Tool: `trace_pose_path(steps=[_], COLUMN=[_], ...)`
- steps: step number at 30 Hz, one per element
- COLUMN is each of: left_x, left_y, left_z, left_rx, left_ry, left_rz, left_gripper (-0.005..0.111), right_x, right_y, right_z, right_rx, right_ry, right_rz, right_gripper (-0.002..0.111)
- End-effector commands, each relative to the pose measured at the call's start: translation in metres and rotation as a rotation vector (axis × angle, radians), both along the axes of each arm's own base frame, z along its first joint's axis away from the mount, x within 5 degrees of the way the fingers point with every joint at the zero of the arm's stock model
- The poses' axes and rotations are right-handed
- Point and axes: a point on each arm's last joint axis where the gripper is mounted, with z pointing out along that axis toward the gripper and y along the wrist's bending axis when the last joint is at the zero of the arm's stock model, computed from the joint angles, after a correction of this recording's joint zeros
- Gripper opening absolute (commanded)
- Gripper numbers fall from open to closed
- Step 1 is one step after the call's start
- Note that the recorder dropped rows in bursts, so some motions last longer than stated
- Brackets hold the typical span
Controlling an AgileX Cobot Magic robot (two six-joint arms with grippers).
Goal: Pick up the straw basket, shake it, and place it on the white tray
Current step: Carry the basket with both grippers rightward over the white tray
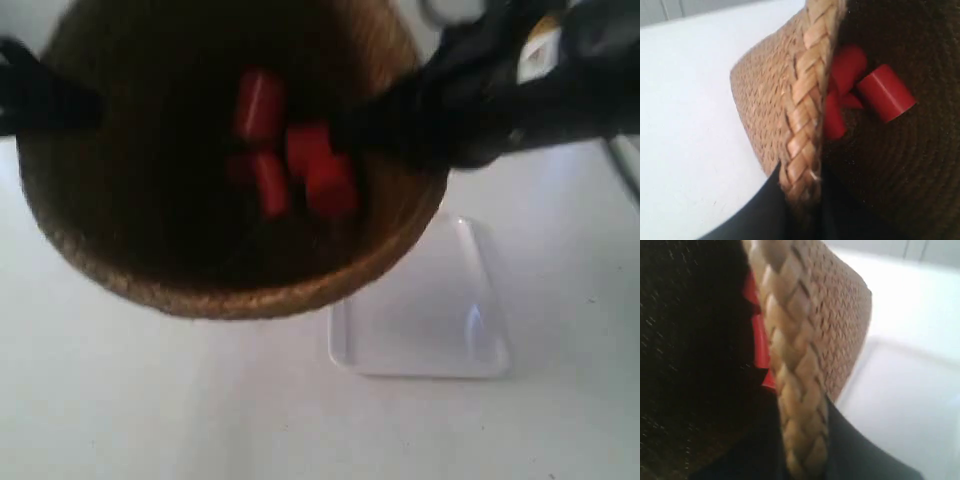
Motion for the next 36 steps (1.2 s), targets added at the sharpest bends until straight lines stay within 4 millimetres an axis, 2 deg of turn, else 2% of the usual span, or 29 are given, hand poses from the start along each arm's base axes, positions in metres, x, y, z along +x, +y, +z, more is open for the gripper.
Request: trace_pose_path(steps=[1, 11, 19, 23, 25, 26, 28, 30, 31, 32, 33, 35, 36], left_x=[-0.008, -0.008, 0.001, 0.008, 0.007, 0.002, -0.019, -0.048, -0.058, -0.058, -0.047, -0.023, -0.019], left_y=[0.002, 0.001, 0.000, 0.001, 0.001, 0.000, -0.005, -0.008, -0.007, -0.006, -0.004, -0.001, 0.001], left_z=[0.014, 0.012, -0.017, -0.020, -0.012, 0.001, 0.037, 0.082, 0.093, 0.092, 0.075, 0.031, 0.016], left_rx=[0.005, 0.007, 0.004, 0.003, 0.014, 0.007, -0.025, -0.058, -0.066, -0.050, -0.014, -0.012, -0.026], left_ry=[-0.085, -0.070, 0.031, 0.035, 0.006, -0.002, -0.038, -0.195, -0.269, -0.325, -0.312, -0.144, -0.072], left_rz=[-0.002, -0.011, -0.006, 0.008, -0.001, -0.026, -0.097, -0.140, -0.135, -0.110, -0.077, -0.005, 0.021], left_gripper=[0.000, 0.000, 0.000, 0.000, 0.000, 0.000, 0.000, 0.000, 0.000, 0.000, 0.000, 0.000, 0.000], right_x=[-0.002, 0.010, 0.018, 0.020, 0.016, 0.012, -0.010, -0.043, -0.058, -0.060, -0.053, -0.023, -0.014], right_y=[-0.002, 0.005, 0.009, 0.011, 0.008, 0.005, -0.005, -0.019, -0.023, -0.023, -0.018, -0.010, -0.013], right_z=[0.012, -0.020, -0.034, -0.037, -0.023, -0.011, 0.036, 0.087, 0.101, 0.098, 0.077, 0.012, -0.003], right_rx=[-0.010, -0.069, -0.088, -0.092, -0.098, -0.095, -0.056, 0.057, 0.127, 0.154, 0.127, -0.015, -0.029], right_ry=[-0.063, 0.045, 0.088, 0.094, 0.091, 0.077, -0.033, -0.210, -0.299, -0.356, -0.343, -0.119, -0.032], right_rz=[0.014, 0.015, 0.016, 0.016, 0.019, 0.020, 0.046, 0.055, 0.064, 0.072, 0.076, 0.024, -0.034], right_gripper=[0.000, 0.000, 0.000, 0.000, 0.000, 0.000, 0.000, 0.000, 0.000, 0.000, 0.000, 0.000, 0.000])
